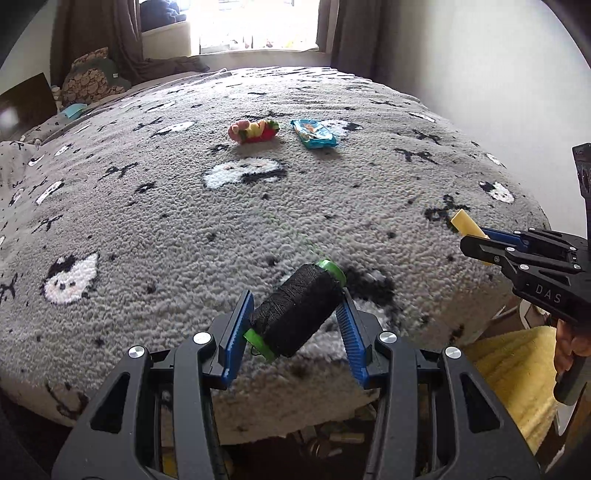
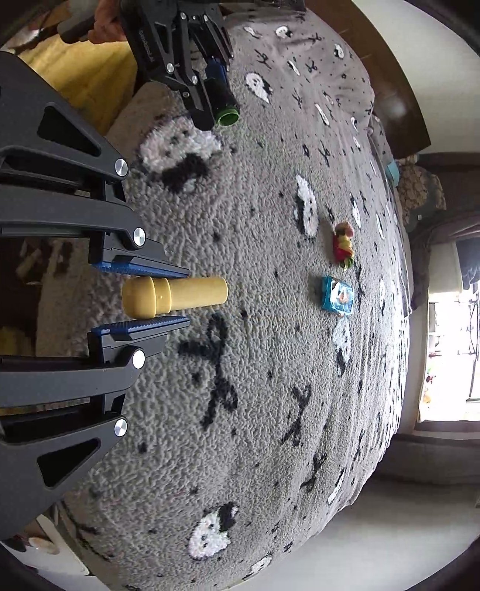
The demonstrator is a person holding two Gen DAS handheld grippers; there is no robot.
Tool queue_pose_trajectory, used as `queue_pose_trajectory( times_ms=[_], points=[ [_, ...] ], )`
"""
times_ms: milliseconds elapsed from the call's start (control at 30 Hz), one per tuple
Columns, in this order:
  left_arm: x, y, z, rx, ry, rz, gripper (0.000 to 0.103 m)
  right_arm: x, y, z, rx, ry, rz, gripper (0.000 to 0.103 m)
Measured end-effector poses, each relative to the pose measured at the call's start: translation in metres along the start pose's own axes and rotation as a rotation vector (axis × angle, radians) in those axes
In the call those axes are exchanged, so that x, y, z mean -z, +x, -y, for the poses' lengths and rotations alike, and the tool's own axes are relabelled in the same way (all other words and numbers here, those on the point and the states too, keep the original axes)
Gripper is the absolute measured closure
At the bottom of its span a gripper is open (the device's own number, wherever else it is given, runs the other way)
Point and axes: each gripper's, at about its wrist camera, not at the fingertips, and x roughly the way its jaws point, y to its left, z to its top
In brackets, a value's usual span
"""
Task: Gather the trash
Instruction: 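Carry the spool and yellow tube down and open both tools over the bin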
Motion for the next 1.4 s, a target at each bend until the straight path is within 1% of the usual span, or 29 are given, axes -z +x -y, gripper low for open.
queue_pose_trajectory(
  times_ms=[133, 267, 500, 667, 967, 1400],
  points=[
    [0.017, -0.019, 0.01, 0.014, -0.004, 0.019, 0.06, 0.017, -0.022, -0.005, -0.01, -0.003, 0.027, 0.081],
    [0.031, -0.034, 0.019, 0.026, 0.003, 0.033, 0.06, 0.035, -0.037, -0.014, 0.005, -0.023, 0.041, 0.081],
    [0.063, -0.046, 0.03, 0.06, -0.006, 0.016, 0.06, 0.067, -0.045, -0.021, -0.036, 0.001, 0.011, 0.081],
    [0.084, -0.04, 0.036, 0.075, -0.008, -0.025, 0.06, 0.09, -0.039, -0.025, -0.055, 0.02, -0.033, 0.081],
    [0.117, -0.017, 0.033, 0.081, -0.022, -0.123, 0.06, 0.113, -0.016, -0.031, -0.072, 0.037, -0.112, 0.081],
    [0.167, 0.037, 0.032, 0.099, -0.045, -0.322, 0.06, 0.149, 0.031, -0.029, -0.106, 0.087, -0.276, 0.081]
  ],
)
